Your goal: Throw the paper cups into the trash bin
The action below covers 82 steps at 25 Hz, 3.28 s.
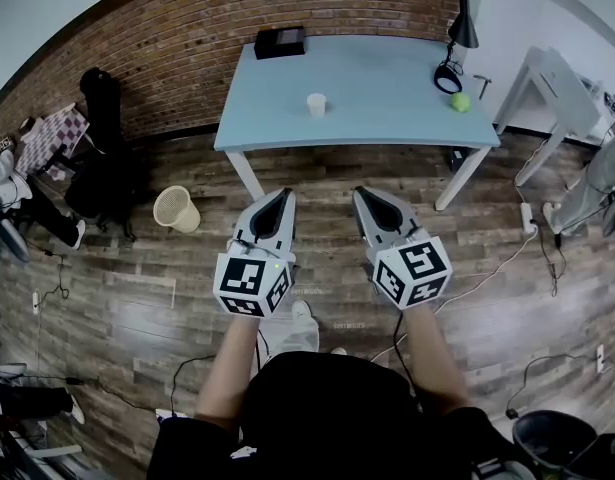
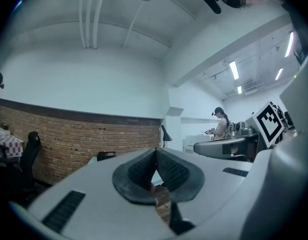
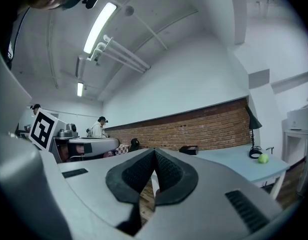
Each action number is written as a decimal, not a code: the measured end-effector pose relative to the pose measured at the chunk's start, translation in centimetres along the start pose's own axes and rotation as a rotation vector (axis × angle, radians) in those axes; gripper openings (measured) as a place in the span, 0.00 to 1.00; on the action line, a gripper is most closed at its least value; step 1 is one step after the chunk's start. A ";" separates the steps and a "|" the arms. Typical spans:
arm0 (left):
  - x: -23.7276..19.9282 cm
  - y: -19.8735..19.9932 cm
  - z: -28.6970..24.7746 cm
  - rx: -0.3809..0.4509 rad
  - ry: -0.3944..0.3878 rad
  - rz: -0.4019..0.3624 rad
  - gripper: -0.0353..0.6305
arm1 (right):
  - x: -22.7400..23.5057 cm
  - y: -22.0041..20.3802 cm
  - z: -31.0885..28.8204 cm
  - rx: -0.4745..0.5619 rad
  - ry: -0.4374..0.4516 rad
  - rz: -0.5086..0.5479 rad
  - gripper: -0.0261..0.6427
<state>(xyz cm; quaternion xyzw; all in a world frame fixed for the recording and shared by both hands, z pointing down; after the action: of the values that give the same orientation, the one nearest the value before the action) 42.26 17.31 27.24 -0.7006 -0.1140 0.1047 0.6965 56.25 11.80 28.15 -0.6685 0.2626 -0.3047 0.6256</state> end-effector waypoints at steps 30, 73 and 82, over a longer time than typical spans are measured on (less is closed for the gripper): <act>-16.5 -1.9 -8.7 -0.008 -0.060 0.072 0.07 | 0.0 0.2 -17.5 -0.040 -0.030 0.035 0.05; -27.0 -5.6 -20.1 -0.060 -0.136 0.128 0.07 | 7.4 -1.3 -31.0 -0.047 -0.134 -0.009 0.05; -27.9 -5.9 -26.9 -0.085 -0.118 0.123 0.07 | 13.2 -1.0 -35.1 -0.050 -0.115 -0.020 0.05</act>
<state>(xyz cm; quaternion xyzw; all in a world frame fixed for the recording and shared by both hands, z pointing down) 23.88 -16.85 33.03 -0.7278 -0.1158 0.1835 0.6505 39.34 -21.50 31.24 -0.7028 0.2270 -0.2652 0.6198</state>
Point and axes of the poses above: the fingertips, and each gripper's own axes: z backward along the fingers, x to its right, y out of its top, the point moved 4 cm from there along z, backward along the fingers, and after that the axes turned 7 degrees about -y, right-handed, at the moved point
